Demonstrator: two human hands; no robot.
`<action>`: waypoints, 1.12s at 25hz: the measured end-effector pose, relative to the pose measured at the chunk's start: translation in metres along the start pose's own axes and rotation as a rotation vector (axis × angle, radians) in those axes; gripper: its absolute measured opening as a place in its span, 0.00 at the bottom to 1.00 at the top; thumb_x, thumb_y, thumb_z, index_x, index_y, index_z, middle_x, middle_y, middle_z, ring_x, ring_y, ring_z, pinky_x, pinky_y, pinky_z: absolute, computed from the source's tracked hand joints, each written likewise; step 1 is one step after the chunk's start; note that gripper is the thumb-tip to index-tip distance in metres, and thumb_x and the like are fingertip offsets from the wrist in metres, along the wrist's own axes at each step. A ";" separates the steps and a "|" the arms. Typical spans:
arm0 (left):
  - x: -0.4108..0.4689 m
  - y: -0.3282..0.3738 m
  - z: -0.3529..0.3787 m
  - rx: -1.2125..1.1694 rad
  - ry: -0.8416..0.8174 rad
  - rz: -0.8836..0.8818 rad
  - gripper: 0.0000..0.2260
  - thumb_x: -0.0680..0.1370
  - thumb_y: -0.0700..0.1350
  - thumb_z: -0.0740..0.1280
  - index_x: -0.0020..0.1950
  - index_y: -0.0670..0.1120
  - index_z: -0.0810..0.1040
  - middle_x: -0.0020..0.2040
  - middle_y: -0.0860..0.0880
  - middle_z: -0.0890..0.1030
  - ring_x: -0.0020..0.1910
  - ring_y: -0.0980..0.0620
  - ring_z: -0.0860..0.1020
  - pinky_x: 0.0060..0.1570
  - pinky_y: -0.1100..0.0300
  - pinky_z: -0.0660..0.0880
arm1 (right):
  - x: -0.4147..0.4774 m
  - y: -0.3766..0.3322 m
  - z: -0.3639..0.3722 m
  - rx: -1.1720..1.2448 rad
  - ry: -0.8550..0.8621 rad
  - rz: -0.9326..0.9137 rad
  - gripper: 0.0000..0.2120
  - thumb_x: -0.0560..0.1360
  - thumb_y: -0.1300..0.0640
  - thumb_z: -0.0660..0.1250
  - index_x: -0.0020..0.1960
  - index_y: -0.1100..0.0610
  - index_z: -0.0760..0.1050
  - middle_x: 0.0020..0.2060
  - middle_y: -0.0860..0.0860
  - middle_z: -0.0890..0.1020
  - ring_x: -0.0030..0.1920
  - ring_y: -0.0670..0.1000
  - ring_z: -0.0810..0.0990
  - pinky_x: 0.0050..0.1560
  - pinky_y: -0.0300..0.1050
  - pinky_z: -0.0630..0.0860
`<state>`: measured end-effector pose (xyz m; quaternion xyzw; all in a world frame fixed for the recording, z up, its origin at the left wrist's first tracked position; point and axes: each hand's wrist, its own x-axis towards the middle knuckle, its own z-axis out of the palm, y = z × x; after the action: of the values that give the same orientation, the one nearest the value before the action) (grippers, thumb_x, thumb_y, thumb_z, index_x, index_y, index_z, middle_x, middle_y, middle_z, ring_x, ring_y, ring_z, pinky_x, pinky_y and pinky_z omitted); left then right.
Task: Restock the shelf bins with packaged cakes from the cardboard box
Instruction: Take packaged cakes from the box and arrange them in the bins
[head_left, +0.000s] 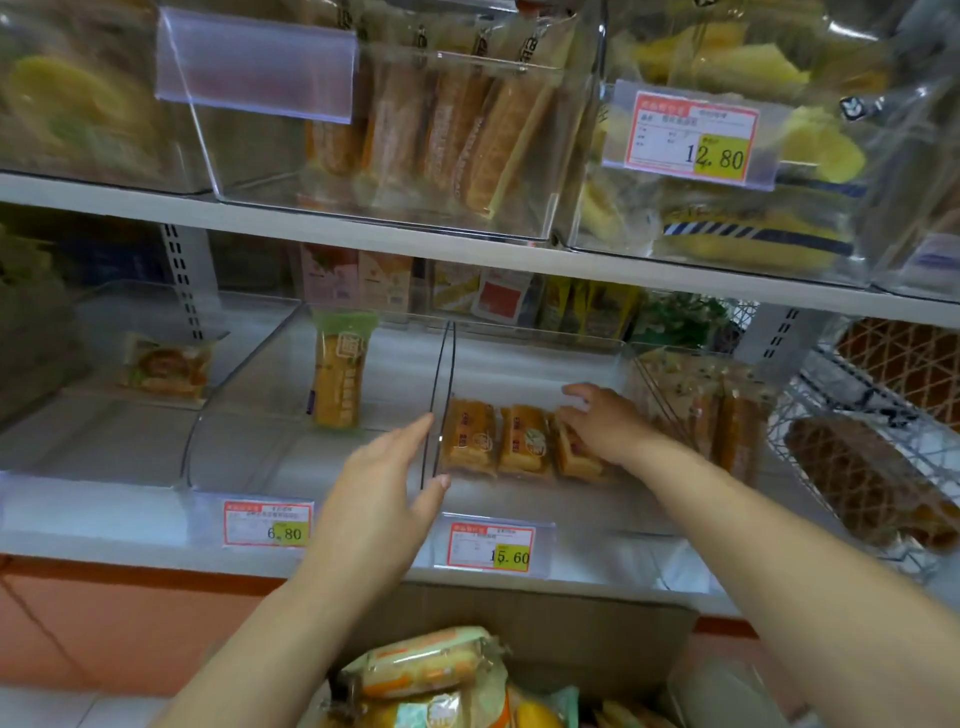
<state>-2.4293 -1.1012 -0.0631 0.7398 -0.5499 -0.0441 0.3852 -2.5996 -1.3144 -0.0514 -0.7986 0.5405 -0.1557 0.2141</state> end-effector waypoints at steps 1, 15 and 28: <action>-0.005 0.003 -0.002 0.033 0.063 0.108 0.23 0.79 0.50 0.65 0.74 0.53 0.68 0.66 0.54 0.76 0.65 0.55 0.72 0.64 0.59 0.70 | -0.020 -0.009 -0.011 0.133 0.058 -0.043 0.17 0.81 0.51 0.61 0.69 0.50 0.70 0.64 0.53 0.76 0.56 0.53 0.79 0.51 0.42 0.75; -0.116 -0.007 0.088 0.222 -0.620 0.060 0.13 0.79 0.54 0.64 0.63 0.57 0.76 0.57 0.56 0.80 0.57 0.54 0.78 0.56 0.58 0.74 | -0.169 0.120 0.056 -0.598 -0.749 0.103 0.22 0.82 0.49 0.55 0.69 0.62 0.70 0.67 0.58 0.75 0.65 0.58 0.74 0.62 0.44 0.70; -0.131 0.011 0.154 0.324 -0.928 -0.293 0.33 0.73 0.69 0.64 0.66 0.44 0.71 0.63 0.44 0.78 0.61 0.45 0.76 0.58 0.53 0.74 | -0.183 0.136 0.079 0.184 -0.627 0.506 0.40 0.70 0.58 0.76 0.75 0.61 0.58 0.67 0.58 0.72 0.59 0.55 0.76 0.57 0.47 0.75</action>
<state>-2.5643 -1.0718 -0.2112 0.7618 -0.5533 -0.3356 -0.0293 -2.7372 -1.1748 -0.1924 -0.6268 0.6124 0.1050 0.4702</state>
